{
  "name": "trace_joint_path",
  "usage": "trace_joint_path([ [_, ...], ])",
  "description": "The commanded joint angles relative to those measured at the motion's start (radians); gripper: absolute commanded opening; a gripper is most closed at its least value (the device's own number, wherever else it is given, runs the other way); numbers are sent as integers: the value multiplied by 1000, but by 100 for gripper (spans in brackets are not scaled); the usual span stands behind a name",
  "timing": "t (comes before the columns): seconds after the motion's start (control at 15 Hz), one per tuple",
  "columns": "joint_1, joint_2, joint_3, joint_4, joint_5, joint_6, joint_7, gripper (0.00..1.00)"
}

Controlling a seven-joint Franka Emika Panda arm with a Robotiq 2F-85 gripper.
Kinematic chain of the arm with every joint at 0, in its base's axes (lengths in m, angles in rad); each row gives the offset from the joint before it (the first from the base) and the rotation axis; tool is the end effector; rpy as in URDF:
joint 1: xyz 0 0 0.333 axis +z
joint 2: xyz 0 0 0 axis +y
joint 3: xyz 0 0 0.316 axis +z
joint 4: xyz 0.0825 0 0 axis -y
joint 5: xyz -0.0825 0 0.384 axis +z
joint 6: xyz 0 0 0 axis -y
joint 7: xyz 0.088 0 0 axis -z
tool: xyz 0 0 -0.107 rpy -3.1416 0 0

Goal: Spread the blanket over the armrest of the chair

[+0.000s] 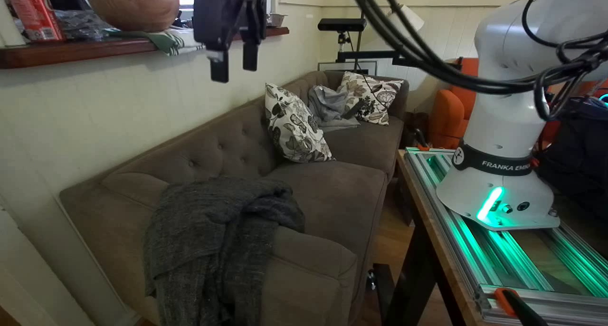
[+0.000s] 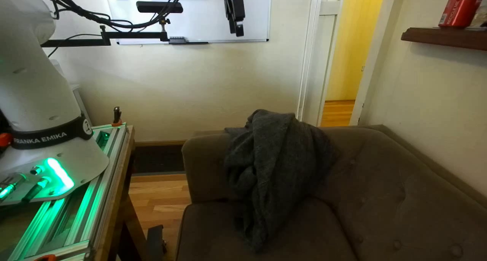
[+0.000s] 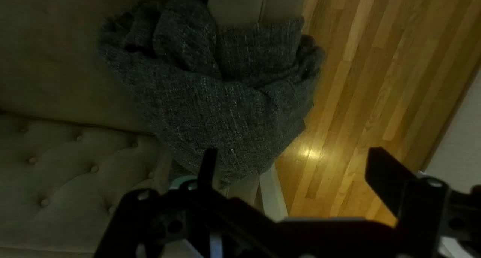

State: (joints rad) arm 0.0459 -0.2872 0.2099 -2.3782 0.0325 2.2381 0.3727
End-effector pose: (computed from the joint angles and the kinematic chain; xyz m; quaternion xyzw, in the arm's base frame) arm 0.4512 0.1217 0.4442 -0.9949 0.0695 -0.0722 0.0063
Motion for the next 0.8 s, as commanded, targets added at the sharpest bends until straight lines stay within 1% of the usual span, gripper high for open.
trace_joint_path([
  [0.0,1,165,-41,-11,11,220,-34,100],
  [0.13,2,251,-67,-12,21,341,-51,100],
  [0.33,1,364,-104,-5,49,473,-102,100],
  [0.47,-3,430,-117,7,100,536,-163,100],
  [0.6,-16,487,-116,21,158,594,-228,100],
  [0.67,-30,511,-99,40,227,572,-256,100],
  [0.73,-1,455,-129,-5,141,562,-195,100],
])
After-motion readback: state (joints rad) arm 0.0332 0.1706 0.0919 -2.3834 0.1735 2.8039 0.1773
